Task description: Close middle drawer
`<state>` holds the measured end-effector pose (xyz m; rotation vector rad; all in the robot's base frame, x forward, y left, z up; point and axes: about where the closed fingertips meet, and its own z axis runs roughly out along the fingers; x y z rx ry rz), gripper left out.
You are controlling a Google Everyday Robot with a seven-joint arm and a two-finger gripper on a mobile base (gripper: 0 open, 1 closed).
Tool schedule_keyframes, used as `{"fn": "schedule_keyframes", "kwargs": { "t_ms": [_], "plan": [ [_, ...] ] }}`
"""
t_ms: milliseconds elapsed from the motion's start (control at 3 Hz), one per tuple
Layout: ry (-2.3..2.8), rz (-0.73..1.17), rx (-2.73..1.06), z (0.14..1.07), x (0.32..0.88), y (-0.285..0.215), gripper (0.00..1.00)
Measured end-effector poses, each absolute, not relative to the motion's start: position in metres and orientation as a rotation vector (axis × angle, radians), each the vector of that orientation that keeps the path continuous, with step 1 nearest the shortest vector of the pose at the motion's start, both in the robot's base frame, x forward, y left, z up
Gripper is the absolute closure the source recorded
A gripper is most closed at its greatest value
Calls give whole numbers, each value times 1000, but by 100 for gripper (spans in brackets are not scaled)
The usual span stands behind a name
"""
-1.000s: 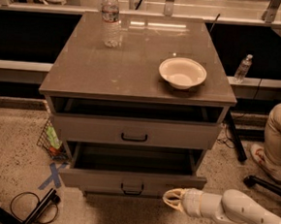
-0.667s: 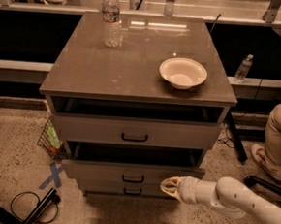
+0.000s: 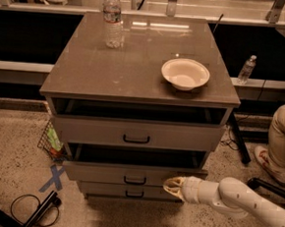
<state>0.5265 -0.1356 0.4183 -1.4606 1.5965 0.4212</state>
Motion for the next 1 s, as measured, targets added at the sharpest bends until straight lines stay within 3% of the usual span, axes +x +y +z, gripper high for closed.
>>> {"fn": "schedule_keyframes", "kwargs": {
  "t_ms": [667,1000],
  "plan": [
    [1561,374,-1401,406,595,-142,100],
    [1561,374,-1400,406,596,-142,100]
  ]
}}
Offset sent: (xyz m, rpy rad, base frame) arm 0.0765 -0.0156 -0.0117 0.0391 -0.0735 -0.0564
